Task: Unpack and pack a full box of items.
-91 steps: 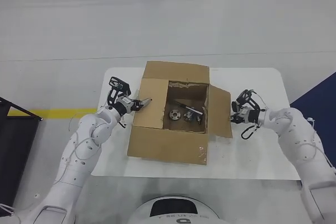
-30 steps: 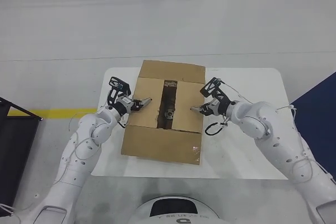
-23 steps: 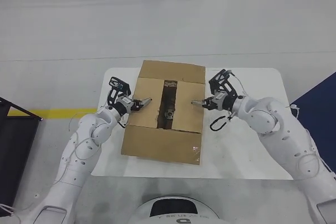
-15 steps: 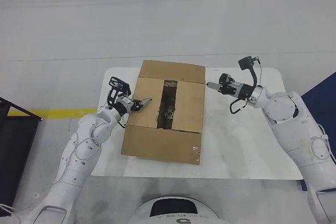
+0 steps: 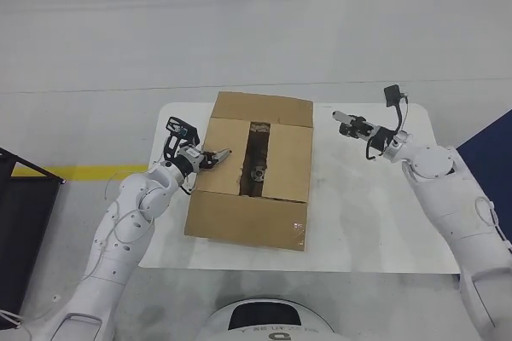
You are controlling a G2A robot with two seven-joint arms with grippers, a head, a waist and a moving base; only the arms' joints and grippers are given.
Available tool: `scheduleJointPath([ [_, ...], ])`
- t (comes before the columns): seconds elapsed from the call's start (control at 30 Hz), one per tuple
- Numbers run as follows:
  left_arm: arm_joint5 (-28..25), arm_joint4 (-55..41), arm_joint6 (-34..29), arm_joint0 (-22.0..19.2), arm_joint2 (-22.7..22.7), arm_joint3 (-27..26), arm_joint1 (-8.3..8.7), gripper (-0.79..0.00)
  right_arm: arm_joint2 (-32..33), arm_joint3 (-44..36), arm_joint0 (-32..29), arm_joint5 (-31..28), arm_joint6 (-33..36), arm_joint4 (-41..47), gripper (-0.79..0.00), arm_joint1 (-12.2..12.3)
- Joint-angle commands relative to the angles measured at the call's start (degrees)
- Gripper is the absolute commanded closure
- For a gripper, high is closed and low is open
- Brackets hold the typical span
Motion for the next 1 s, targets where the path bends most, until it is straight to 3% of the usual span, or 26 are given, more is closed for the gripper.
scheduleJointPath([
  [0.0, 0.0, 0.0, 0.0, 0.0, 0.0, 0.0, 0.0, -0.785, -4.1, 7.6, 3.9, -0.5, 1.9, 3.0, -0.785, -2.3],
  [0.27, 0.0, 0.0, 0.0, 0.0, 0.0, 0.0, 0.0, -0.785, -12.2, 21.7, 12.1, -9.2, 5.7, 10.0, -0.785, -9.9],
  [0.53, 0.0, 0.0, 0.0, 0.0, 0.0, 0.0, 0.0, -0.785, -13.3, 28.0, 15.8, -19.2, 15.0, 19.9, -0.785, -14.7],
  [0.7, 0.0, 0.0, 0.0, 0.0, 0.0, 0.0, 0.0, -0.785, -11.9, 26.5, 15.2, -21.4, 14.2, 25.8, -0.785, -15.0],
  [0.97, 0.0, 0.0, 0.0, 0.0, 0.0, 0.0, 0.0, -0.785, -11.2, 19.5, 11.8, -23.5, 12.1, 26.9, -0.785, -12.7],
])
